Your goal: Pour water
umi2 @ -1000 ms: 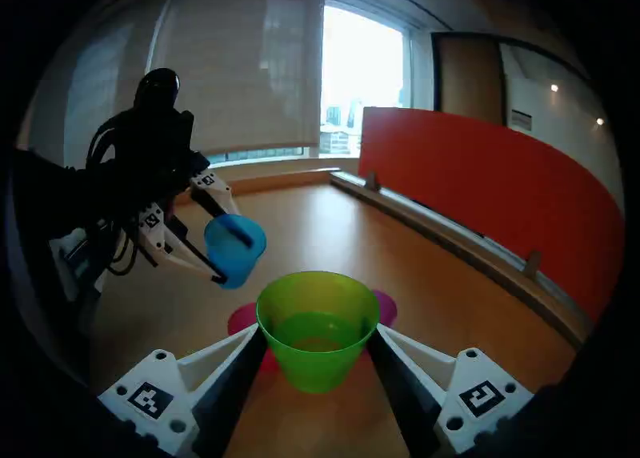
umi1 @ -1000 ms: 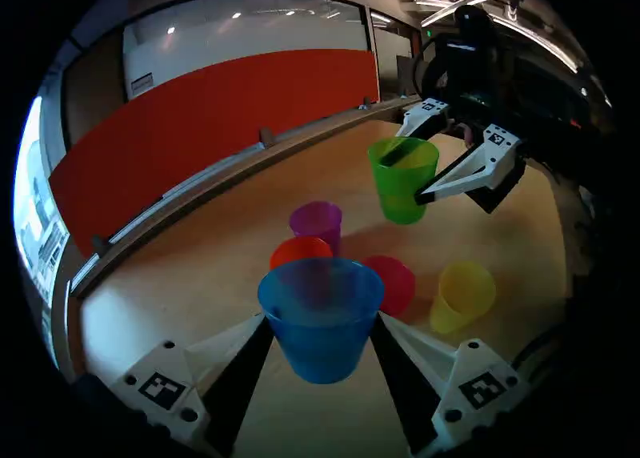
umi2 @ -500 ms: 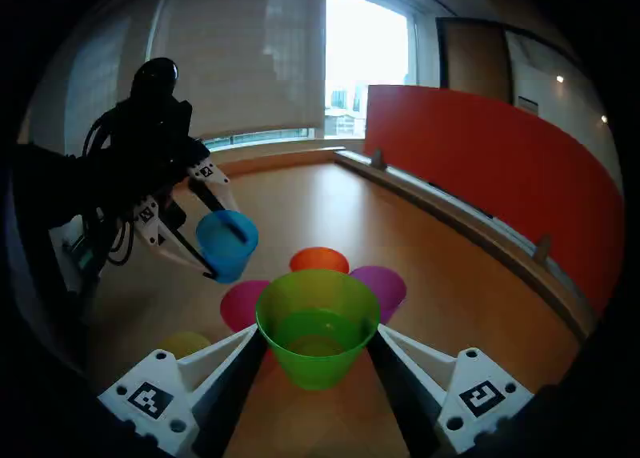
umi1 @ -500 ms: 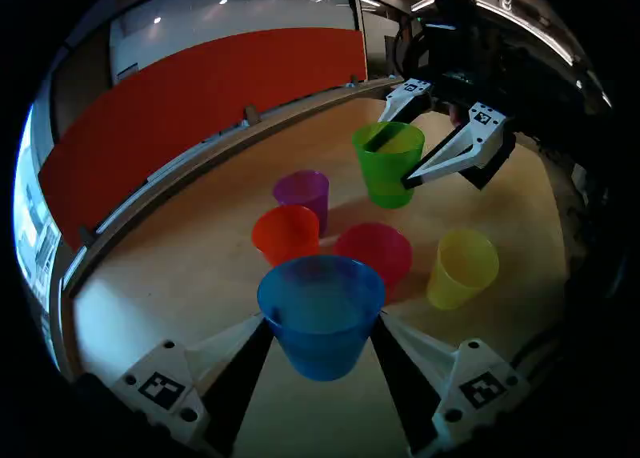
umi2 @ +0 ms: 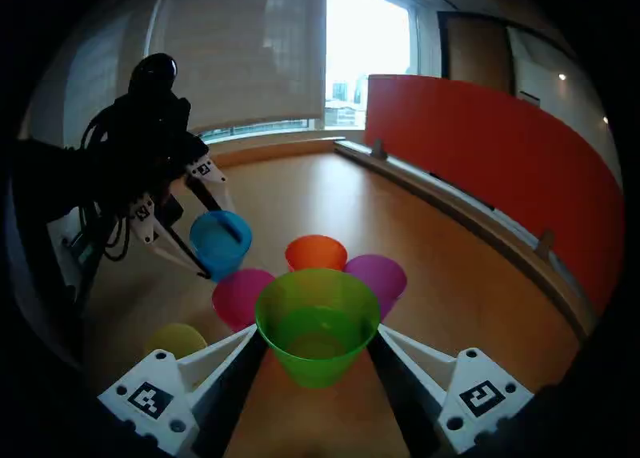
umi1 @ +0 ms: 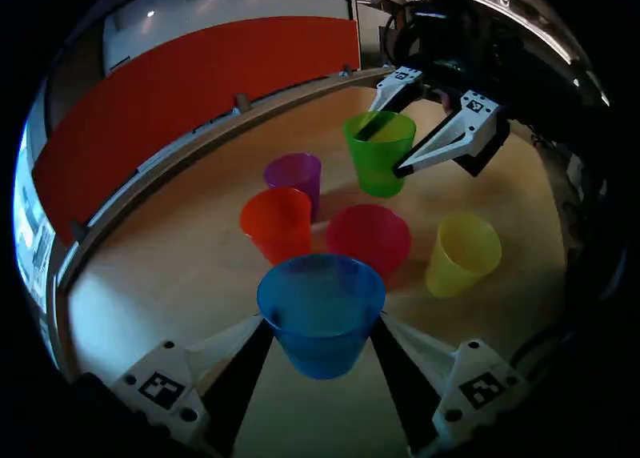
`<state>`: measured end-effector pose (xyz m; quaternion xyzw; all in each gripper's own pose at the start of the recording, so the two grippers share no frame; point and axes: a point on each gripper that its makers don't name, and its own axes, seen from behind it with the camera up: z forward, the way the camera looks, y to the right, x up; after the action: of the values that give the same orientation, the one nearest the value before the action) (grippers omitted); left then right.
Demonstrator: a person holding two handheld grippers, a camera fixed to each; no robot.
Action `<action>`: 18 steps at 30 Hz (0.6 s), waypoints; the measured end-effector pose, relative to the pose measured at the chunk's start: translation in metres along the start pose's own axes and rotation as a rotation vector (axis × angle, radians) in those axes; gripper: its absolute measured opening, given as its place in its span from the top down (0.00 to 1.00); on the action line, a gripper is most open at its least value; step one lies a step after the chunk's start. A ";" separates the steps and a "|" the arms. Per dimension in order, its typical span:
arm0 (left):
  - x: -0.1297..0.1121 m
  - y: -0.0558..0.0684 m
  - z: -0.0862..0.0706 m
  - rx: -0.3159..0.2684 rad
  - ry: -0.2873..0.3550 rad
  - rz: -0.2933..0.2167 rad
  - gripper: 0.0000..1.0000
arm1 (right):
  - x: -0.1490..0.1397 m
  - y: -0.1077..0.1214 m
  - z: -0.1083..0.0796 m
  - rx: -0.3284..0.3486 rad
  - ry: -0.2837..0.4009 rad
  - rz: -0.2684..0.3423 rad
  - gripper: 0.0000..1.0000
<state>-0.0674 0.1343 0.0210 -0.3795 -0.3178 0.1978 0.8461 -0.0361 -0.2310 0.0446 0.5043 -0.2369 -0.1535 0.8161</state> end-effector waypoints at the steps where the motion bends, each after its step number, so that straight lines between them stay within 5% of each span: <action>1: -0.001 0.000 0.001 -0.002 -0.001 0.001 0.18 | -0.001 0.000 0.001 0.000 -0.002 0.001 0.12; 18: -0.015 0.003 0.017 -0.023 -0.016 -0.006 0.19 | -0.016 0.005 0.013 0.005 -0.028 0.009 0.12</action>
<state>-0.0897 0.1360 0.0216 -0.3867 -0.3279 0.1945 0.8397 -0.0565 -0.2304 0.0505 0.5033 -0.2509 -0.1564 0.8119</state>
